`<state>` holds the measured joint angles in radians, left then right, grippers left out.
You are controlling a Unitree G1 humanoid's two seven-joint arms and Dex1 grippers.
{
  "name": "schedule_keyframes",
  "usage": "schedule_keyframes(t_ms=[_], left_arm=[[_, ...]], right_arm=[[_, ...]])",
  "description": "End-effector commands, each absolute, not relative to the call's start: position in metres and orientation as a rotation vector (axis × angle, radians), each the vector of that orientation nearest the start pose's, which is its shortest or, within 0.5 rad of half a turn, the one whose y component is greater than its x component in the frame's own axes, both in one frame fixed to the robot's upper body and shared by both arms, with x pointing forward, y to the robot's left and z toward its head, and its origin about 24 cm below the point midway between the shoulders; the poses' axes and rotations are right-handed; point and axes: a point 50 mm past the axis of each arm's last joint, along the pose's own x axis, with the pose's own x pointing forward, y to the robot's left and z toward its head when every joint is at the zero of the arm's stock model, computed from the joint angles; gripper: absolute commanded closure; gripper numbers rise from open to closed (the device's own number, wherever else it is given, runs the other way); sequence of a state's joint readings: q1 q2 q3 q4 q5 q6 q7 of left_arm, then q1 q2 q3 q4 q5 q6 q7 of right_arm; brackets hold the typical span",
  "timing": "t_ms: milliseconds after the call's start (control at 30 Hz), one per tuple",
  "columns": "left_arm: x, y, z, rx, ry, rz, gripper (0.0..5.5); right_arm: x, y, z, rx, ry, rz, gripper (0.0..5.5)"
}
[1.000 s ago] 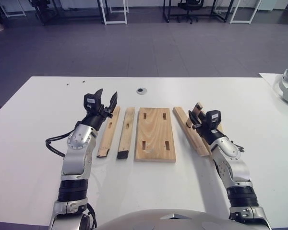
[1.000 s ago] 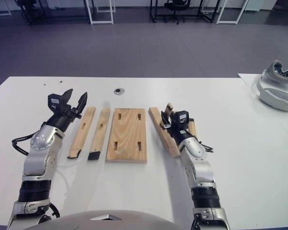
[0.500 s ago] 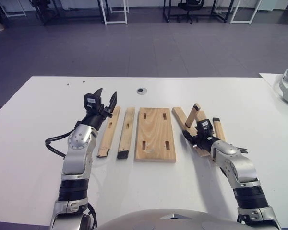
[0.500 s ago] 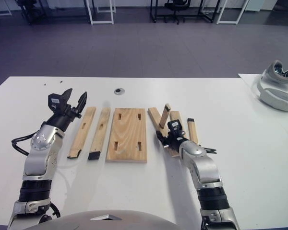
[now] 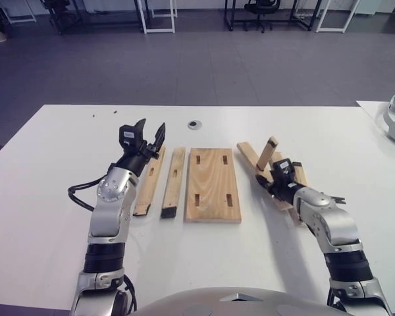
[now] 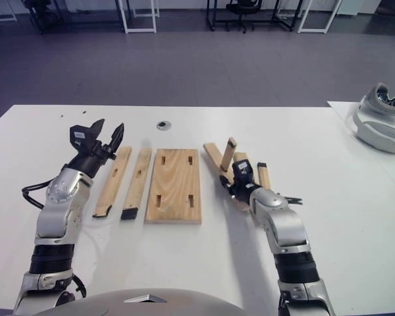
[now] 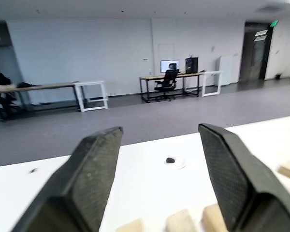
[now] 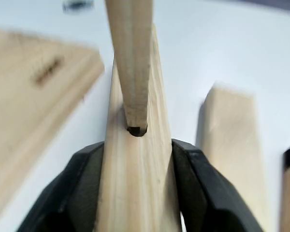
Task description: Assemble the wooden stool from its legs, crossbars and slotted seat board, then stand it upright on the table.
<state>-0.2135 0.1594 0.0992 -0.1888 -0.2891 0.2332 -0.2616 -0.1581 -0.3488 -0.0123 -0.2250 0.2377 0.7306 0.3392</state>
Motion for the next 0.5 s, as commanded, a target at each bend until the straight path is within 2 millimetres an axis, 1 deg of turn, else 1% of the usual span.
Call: schedule_keyframes(t_ms=[33, 133, 200, 267, 333, 467, 500], left_arm=[[0.293, 0.135, 0.149, -0.621, -0.142, -0.494, 2.09], [0.295, 0.117, 0.164, -0.914, -0.076, -0.632, 1.61], [0.293, 0.108, 0.176, -1.048, -0.044, -0.728, 1.58], [0.290, 0.106, 0.184, -1.123, -0.030, -0.781, 1.58], [0.289, 0.105, 0.185, -1.133, -0.002, -0.793, 1.58], [0.290, 0.105, 0.178, -1.106, 0.050, -0.759, 1.58], [0.289, 0.105, 0.178, -1.095, 0.044, -0.760, 1.75]], right_arm=[[0.279, -0.162, 0.142, -0.160, 0.046, 0.590, 3.42], [0.275, -0.141, 0.161, -0.187, -0.093, 0.744, 3.42], [0.270, -0.128, 0.167, -0.190, -0.162, 0.834, 3.42], [0.266, -0.120, 0.169, -0.192, -0.200, 0.893, 3.42], [0.261, -0.116, 0.171, -0.183, -0.239, 0.930, 3.42], [0.257, -0.113, 0.174, -0.159, -0.280, 0.955, 3.42], [0.256, -0.113, 0.174, -0.160, -0.283, 0.957, 3.42]])
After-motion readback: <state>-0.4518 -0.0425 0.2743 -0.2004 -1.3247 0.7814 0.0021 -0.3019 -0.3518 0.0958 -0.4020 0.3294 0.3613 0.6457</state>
